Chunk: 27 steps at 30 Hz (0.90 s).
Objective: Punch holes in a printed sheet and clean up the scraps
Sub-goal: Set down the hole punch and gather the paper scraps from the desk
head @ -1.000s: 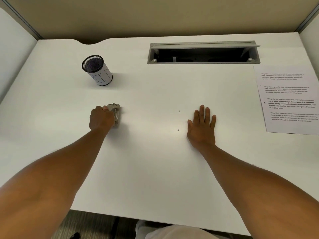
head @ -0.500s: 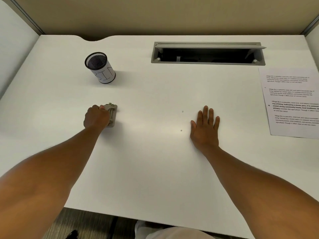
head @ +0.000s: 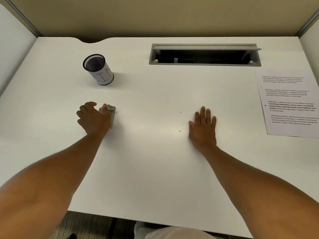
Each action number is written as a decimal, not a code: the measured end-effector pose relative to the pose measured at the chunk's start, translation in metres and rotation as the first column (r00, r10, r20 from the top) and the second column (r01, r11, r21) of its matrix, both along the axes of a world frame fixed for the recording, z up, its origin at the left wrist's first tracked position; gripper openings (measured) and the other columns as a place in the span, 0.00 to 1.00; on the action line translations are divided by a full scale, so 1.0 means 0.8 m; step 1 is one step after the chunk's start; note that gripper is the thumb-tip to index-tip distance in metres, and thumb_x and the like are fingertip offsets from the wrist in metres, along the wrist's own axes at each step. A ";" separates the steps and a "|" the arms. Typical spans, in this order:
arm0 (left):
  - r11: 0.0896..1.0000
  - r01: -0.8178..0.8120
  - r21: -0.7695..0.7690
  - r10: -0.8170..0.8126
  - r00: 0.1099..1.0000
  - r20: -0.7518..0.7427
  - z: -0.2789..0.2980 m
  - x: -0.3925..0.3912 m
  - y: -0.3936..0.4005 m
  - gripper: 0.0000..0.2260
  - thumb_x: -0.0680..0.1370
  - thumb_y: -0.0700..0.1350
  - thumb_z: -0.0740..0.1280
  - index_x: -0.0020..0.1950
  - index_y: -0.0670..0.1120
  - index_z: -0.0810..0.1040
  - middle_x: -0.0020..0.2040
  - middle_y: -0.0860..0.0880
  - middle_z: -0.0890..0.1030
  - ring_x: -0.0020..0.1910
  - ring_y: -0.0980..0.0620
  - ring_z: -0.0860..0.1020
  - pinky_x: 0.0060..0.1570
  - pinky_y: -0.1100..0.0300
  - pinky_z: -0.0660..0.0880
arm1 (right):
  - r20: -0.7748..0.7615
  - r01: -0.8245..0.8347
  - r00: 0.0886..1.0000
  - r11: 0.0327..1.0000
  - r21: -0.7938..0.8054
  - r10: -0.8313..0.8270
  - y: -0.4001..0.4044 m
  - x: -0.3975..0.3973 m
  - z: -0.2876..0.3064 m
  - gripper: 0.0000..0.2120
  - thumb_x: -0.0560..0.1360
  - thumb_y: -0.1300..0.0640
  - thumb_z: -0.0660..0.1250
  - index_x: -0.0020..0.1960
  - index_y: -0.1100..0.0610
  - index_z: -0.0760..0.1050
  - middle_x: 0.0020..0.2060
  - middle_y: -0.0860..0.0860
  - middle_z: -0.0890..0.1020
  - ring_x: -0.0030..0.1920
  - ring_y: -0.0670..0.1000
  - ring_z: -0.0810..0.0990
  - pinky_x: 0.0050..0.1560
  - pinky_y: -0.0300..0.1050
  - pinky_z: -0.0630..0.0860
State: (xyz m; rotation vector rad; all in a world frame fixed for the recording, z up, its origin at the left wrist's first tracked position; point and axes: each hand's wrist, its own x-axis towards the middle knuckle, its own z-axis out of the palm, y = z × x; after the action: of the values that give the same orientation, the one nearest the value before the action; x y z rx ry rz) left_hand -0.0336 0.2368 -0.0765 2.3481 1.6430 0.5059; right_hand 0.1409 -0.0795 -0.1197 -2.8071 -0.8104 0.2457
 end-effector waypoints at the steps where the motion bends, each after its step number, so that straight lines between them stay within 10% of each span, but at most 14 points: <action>1: 0.998 0.028 0.049 -0.028 1.000 0.008 -0.001 0.003 -0.006 0.18 0.77 0.55 0.63 0.60 0.44 0.72 0.59 0.42 0.74 0.61 0.39 0.70 0.54 0.45 0.68 | -0.002 -0.004 1.000 1.000 0.027 0.004 0.001 0.001 0.001 0.25 0.82 0.51 0.49 0.75 0.62 0.58 0.78 0.59 0.51 0.78 0.59 0.46 0.77 0.57 0.43; 8: 0.937 0.335 0.103 -0.344 0.933 0.100 -0.014 0.029 -0.064 0.11 0.77 0.50 0.66 0.57 0.48 0.75 0.51 0.48 0.77 0.54 0.43 0.71 0.56 0.50 0.66 | 0.022 0.014 1.000 0.954 0.299 -0.022 0.022 0.002 0.016 0.13 0.75 0.60 0.64 0.59 0.63 0.75 0.60 0.58 0.75 0.62 0.61 0.70 0.58 0.54 0.74; 27: 0.696 0.655 -0.294 -0.611 0.755 0.237 -0.035 0.073 -0.185 0.04 0.75 0.55 0.69 0.47 0.58 0.81 0.42 0.59 0.79 0.46 0.59 0.74 0.50 0.58 0.74 | -0.240 0.154 0.968 0.920 0.361 -0.067 0.065 0.024 0.025 0.07 0.77 0.61 0.64 0.50 0.58 0.80 0.49 0.53 0.73 0.54 0.55 0.72 0.53 0.53 0.74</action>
State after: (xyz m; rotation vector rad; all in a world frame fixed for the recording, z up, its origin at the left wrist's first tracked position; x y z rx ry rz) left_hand 0.0248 0.0890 -0.1045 2.3309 0.6844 0.1679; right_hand 0.1599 -0.0277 -0.0993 -2.3989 -0.5722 0.3394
